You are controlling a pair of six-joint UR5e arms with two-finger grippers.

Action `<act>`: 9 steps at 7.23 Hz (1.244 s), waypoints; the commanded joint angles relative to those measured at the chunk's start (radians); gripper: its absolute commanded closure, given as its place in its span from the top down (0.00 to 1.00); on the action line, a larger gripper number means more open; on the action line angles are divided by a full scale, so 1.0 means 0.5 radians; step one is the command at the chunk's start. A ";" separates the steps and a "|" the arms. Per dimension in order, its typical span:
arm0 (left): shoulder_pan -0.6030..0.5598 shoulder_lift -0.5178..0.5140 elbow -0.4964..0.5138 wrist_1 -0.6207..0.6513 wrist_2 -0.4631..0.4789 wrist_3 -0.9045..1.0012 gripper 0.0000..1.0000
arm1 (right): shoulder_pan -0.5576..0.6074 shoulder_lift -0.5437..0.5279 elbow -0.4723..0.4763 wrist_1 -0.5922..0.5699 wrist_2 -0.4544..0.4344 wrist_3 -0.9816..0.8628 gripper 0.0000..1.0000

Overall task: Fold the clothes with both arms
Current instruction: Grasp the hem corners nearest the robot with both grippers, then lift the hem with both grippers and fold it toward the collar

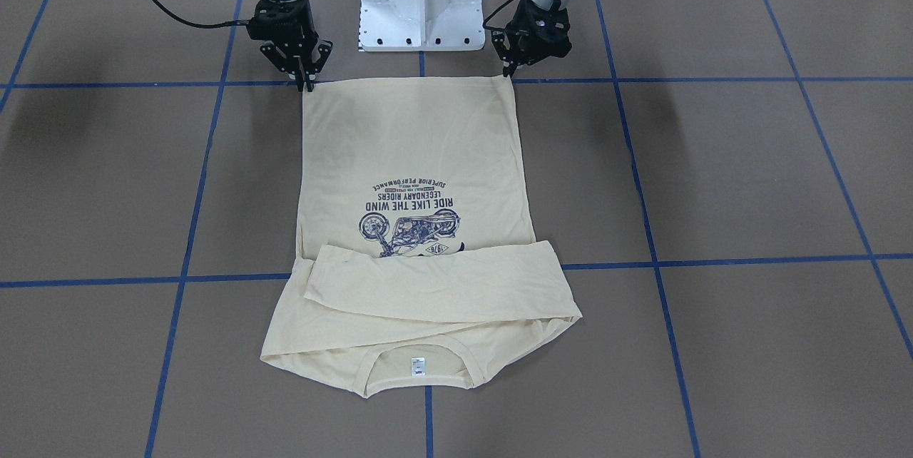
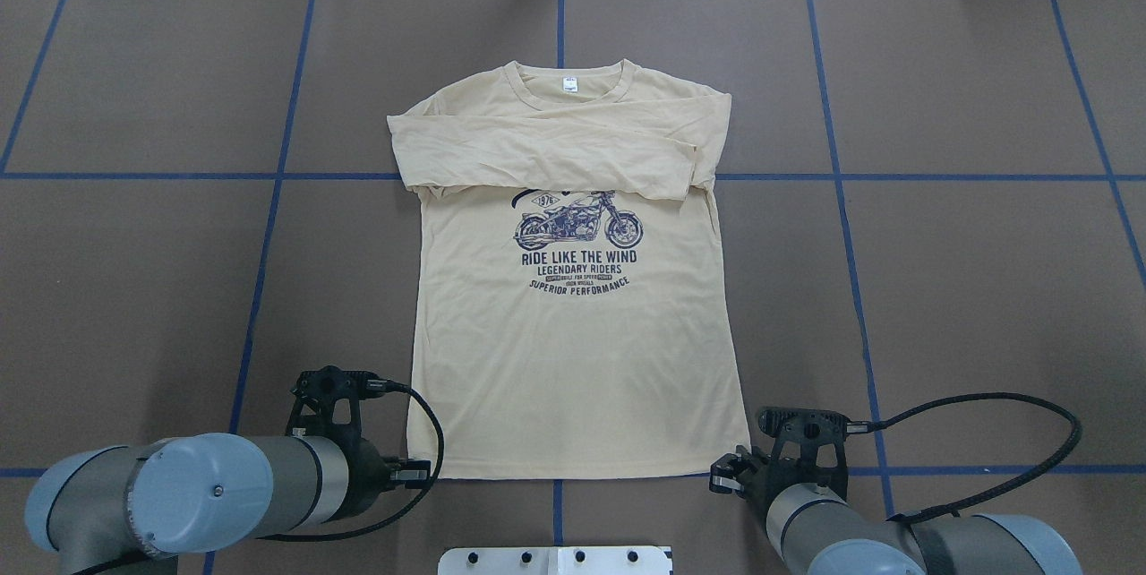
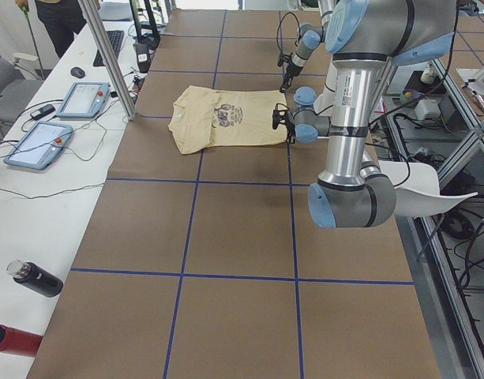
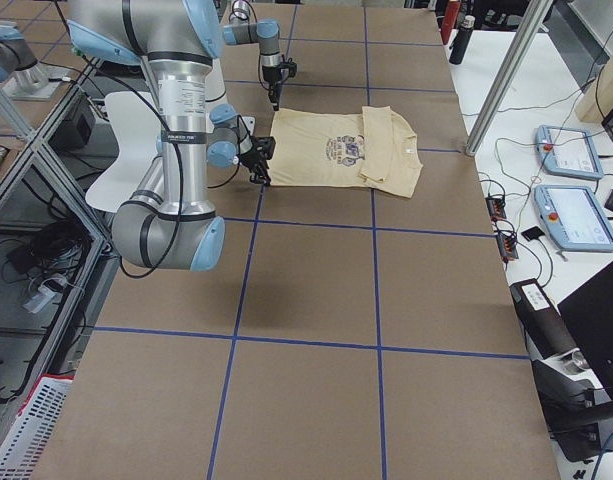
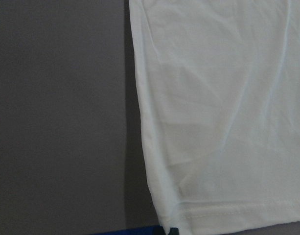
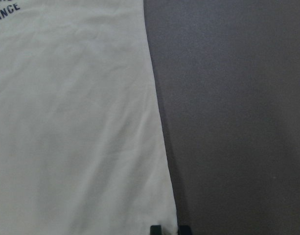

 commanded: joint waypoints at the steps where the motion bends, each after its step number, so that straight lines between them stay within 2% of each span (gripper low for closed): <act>1: 0.000 0.002 -0.009 0.000 0.000 0.000 0.00 | -0.003 0.001 -0.007 0.001 0.000 0.010 0.07; 2: 0.000 -0.001 -0.015 0.000 0.000 0.000 0.00 | 0.000 0.007 0.002 -0.002 -0.003 0.010 0.00; 3: -0.006 0.005 -0.076 0.003 -0.012 0.003 0.00 | 0.043 0.016 0.063 -0.002 0.012 0.001 0.00; 4: -0.015 0.020 -0.192 0.061 -0.031 0.018 0.00 | 0.101 -0.008 0.243 -0.042 0.055 -0.005 0.00; 6: -0.021 0.045 -0.758 0.543 -0.269 0.052 0.00 | 0.139 -0.134 0.656 -0.183 0.278 -0.005 0.00; 7: -0.021 0.045 -1.025 0.753 -0.300 0.049 0.00 | 0.060 -0.192 0.856 -0.268 0.379 -0.002 0.00; 8: 0.012 0.036 -1.231 0.961 -0.349 0.046 0.00 | -0.038 -0.199 1.049 -0.397 0.392 -0.002 0.00; 9: 0.031 0.027 -1.233 1.018 -0.350 0.046 0.00 | -0.039 -0.184 1.139 -0.462 0.390 -0.002 0.00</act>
